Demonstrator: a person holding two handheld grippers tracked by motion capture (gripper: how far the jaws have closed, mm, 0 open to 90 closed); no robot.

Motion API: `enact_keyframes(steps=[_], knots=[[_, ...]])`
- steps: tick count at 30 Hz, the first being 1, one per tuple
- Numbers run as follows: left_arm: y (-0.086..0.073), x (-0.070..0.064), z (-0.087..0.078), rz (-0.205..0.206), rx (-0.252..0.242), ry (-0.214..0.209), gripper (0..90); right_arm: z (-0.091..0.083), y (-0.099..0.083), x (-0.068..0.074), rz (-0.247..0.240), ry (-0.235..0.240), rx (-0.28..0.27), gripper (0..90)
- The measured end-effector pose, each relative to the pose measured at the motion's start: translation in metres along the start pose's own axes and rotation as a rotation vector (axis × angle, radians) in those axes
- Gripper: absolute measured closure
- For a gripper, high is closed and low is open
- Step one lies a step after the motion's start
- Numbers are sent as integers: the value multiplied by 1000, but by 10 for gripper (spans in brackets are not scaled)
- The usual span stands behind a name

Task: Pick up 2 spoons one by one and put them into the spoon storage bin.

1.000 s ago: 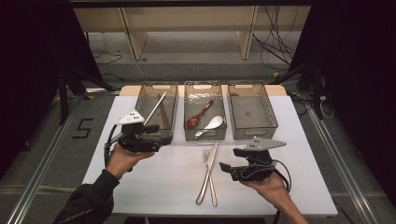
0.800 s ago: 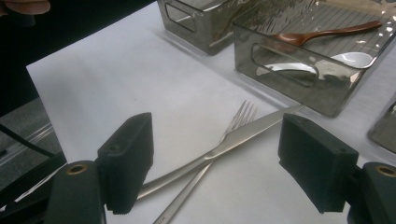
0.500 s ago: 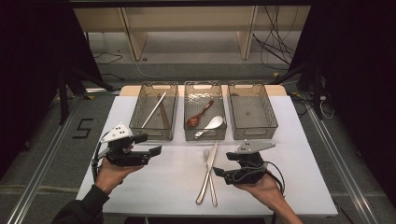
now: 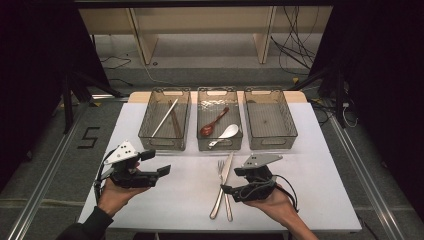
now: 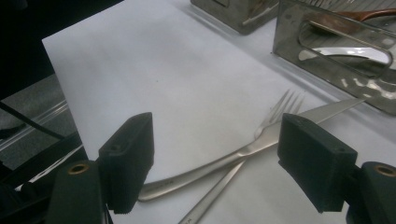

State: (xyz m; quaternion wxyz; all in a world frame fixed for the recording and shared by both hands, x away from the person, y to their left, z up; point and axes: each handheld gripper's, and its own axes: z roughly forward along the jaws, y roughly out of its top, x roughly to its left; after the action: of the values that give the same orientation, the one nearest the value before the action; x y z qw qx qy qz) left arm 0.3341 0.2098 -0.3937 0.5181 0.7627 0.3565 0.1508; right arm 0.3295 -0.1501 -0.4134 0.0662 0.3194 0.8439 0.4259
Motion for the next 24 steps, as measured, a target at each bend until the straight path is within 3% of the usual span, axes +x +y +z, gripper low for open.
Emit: enact_keyframes(steps=[11, 17, 24], knots=[[-3, 1, -2, 2, 6, 21, 201, 12, 0, 4, -9, 30, 26, 283], [-4, 0, -1, 27, 23, 23, 196, 16, 1, 5, -14, 31, 38, 286], [-6, 0, -2, 17, 16, 17, 184, 22, 3, 6, -24, 22, 69, 332]])
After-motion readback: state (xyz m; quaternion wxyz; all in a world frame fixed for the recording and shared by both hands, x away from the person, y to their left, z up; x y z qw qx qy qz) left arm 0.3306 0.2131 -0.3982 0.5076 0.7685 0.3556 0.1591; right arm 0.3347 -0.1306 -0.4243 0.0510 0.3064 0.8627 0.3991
